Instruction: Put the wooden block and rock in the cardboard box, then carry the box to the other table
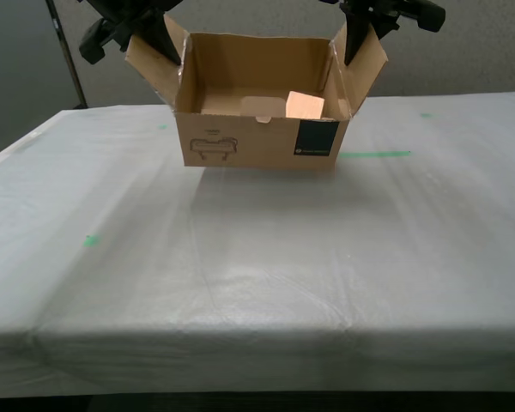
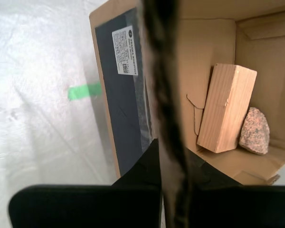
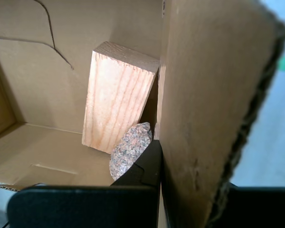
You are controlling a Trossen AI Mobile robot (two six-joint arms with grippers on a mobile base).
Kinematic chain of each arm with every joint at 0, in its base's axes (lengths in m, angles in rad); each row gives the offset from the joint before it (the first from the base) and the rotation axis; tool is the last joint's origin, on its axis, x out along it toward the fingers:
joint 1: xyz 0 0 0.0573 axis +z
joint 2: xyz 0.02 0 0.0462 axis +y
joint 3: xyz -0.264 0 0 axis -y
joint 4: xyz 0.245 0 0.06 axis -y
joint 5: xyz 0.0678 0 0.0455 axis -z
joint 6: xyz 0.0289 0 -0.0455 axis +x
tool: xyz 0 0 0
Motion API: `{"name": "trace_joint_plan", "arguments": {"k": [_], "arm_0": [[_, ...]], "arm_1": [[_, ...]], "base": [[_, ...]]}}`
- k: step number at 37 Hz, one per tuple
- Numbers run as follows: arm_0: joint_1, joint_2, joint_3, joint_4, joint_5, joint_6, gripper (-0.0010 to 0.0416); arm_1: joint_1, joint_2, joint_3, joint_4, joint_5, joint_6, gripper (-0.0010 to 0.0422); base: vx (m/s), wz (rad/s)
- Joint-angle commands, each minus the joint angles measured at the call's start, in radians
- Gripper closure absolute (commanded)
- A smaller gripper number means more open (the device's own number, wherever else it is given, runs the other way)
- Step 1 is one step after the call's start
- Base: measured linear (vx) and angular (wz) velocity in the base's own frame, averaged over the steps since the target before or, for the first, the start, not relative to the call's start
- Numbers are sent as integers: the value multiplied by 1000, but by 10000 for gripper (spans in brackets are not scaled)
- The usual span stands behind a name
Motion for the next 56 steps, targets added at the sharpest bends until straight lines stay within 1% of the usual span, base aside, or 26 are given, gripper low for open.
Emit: {"name": "trace_joint_plan", "arguments": {"k": [1,4,6,8,10,13,18,21,25,29,34,39,46,56], "arm_0": [[-27,-1,1,-19,37,-17,407],[-43,-1,1,-45,37,-30,407],[-51,-1,1,-59,41,-49,407],[-59,-1,1,-66,57,-63,407],[-66,-1,1,-65,63,-71,407],[-78,-1,1,-60,63,-72,407],[-93,-1,1,-58,63,-82,407],[-106,-1,-2,-47,63,-86,407],[-126,-1,-33,-14,63,-86,407],[-138,-1,-77,-2,63,-86,407],[-148,-1,-138,33,63,-95,407],[-149,-1,-173,53,62,-101,406],[-149,-1,-189,57,62,-102,406],[-149,-1,-190,95,62,-102,406]], "arm_1": [[-6,49,23,-14,18,-24,413],[-20,86,37,-22,55,-35,413],[-33,106,45,-25,57,-37,413],[-48,121,55,-26,56,-43,413],[-61,132,67,-26,56,-53,413],[-75,146,88,-27,43,-63,413],[-81,146,104,-33,-23,-77,413],[-81,146,109,-36,-26,-81,413],[-81,146,116,-37,-28,-86,413],[-81,146,120,-34,-49,-92,413],[-81,164,124,-34,-48,-95,413],[-83,197,124,-53,-44,-94,413],[-83,210,124,-39,-49,-95,413],[-83,211,126,-33,-49,-95,412]], "base": [[17,0],[19,1],[26,-9],[31,-17],[37,-18],[46,-16],[53,-10],[51,-8],[28,2],[8,-1],[0,0],[0,0],[0,0],[0,0]]}}
